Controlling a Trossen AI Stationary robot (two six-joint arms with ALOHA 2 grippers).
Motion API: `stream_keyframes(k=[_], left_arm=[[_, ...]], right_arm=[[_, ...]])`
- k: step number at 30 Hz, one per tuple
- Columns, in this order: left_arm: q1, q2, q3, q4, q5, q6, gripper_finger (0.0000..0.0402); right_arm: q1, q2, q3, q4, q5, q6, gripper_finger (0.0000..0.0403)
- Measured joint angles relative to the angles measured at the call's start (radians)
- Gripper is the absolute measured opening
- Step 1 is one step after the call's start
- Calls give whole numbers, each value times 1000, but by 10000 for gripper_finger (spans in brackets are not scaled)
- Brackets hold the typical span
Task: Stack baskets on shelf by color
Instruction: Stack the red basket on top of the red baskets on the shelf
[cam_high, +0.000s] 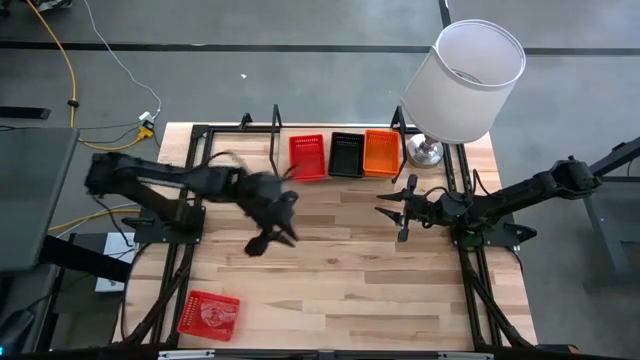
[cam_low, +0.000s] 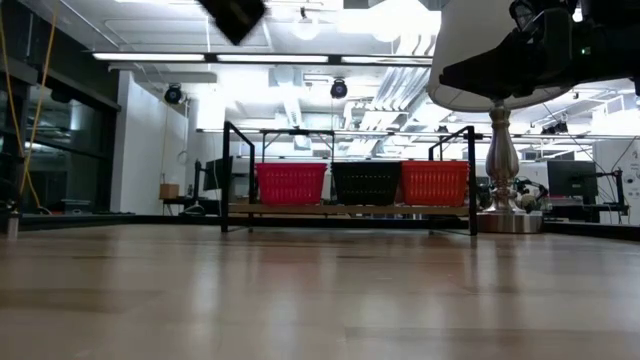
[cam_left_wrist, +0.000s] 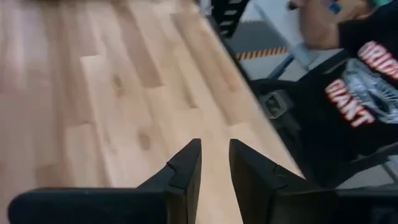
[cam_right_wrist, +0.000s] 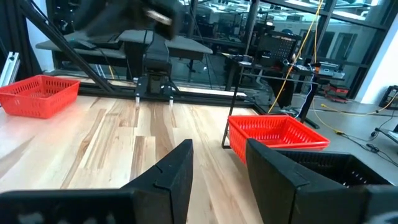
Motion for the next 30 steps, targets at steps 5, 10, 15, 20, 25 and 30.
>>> stream_keyframes(k=[5, 10, 15, 20, 25, 30], left_arm=[[-204, -185, -213, 165, -191, -164, 71], [-485, -203, -273, 108, -464, -314, 71], [-723, -121, -272, 69, -597, -488, 71], [-852, -28, -272, -59, -617, -708, 71], [-901, 56, -272, -118, -593, -849, 75], [-905, 83, -272, -119, -552, -899, 98]], right_arm=[[0, 0, 0, 5, 0, 7, 135], [0, 0, 0, 7, 0, 7, 135], [0, 0, 0, 5, 0, 8, 135], [0, 0, 0, -1, 0, 11, 135], [0, 1, 0, -7, 0, 30, 135], [0, 3, 0, -9, -1, 37, 135]])
